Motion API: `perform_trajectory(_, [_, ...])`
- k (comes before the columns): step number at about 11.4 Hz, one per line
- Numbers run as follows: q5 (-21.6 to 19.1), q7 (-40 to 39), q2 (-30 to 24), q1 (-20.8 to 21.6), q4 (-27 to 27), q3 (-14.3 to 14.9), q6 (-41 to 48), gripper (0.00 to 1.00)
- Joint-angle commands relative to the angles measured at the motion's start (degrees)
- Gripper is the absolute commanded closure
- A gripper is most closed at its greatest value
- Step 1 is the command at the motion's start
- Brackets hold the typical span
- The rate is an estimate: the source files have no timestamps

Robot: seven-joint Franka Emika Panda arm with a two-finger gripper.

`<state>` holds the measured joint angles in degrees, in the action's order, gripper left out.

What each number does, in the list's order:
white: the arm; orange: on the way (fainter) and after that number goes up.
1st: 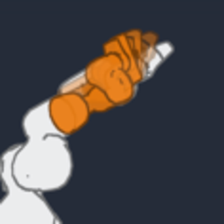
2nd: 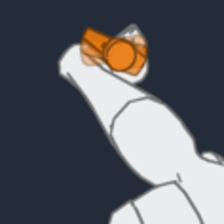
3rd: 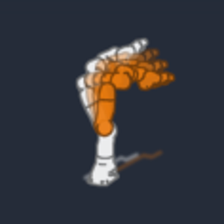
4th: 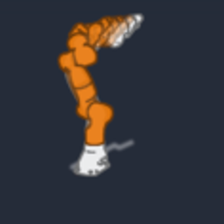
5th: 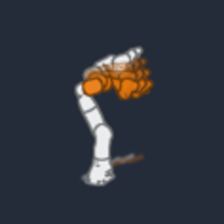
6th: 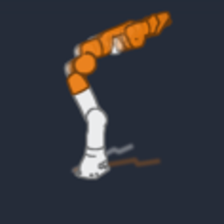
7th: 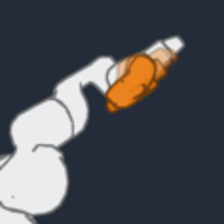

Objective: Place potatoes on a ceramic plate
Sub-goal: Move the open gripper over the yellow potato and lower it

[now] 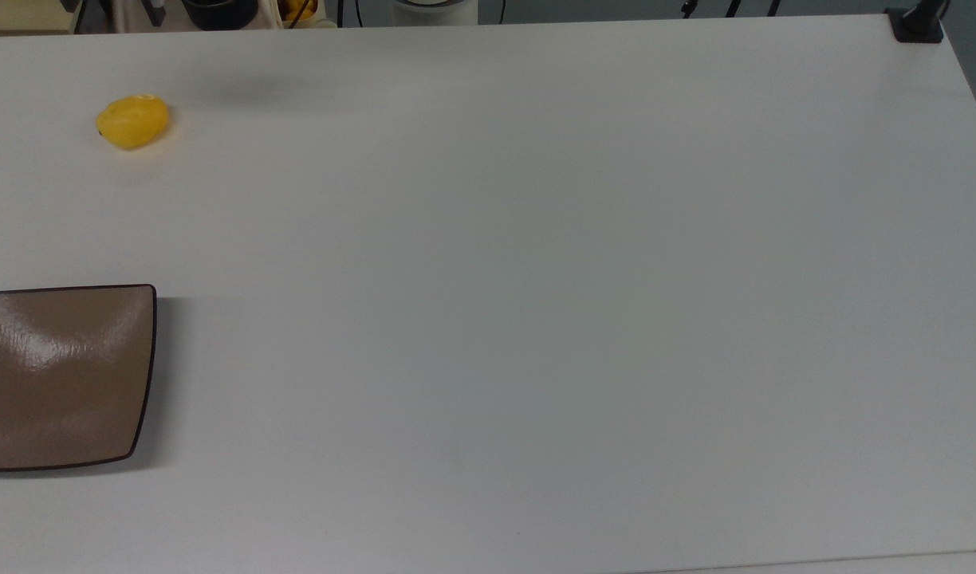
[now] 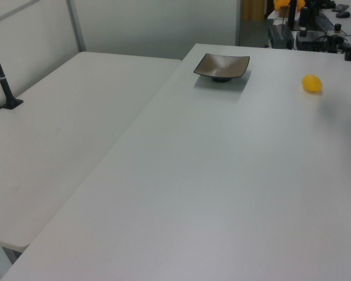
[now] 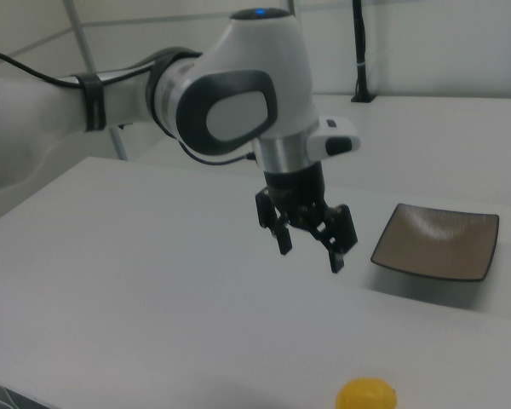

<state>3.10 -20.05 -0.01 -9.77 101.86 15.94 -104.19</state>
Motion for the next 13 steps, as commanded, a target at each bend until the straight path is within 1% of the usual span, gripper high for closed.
perform_trajectory(1, [0.15, 0.45, -0.44, -0.94, 5.53, 1.19, -4.69, 0.0])
perform_trajectory(5, [0.15, 6.59, 1.93, -2.62, 9.84, 1.28, -11.11, 0.0])
perform_trajectory(8, [0.15, 9.32, 4.57, -3.5, 12.65, 1.28, -16.29, 0.0])
perform_trajectory(9, [0.15, 10.55, 5.1, -4.28, 14.66, 1.28, -20.22, 0.0])
perform_trajectory(11, [0.15, 11.17, 5.37, -5.43, 16.53, 1.37, -23.42, 0.0])
perform_trajectory(13, [0.15, 11.26, 7.55, -5.78, 17.14, 1.28, -24.3, 0.0])
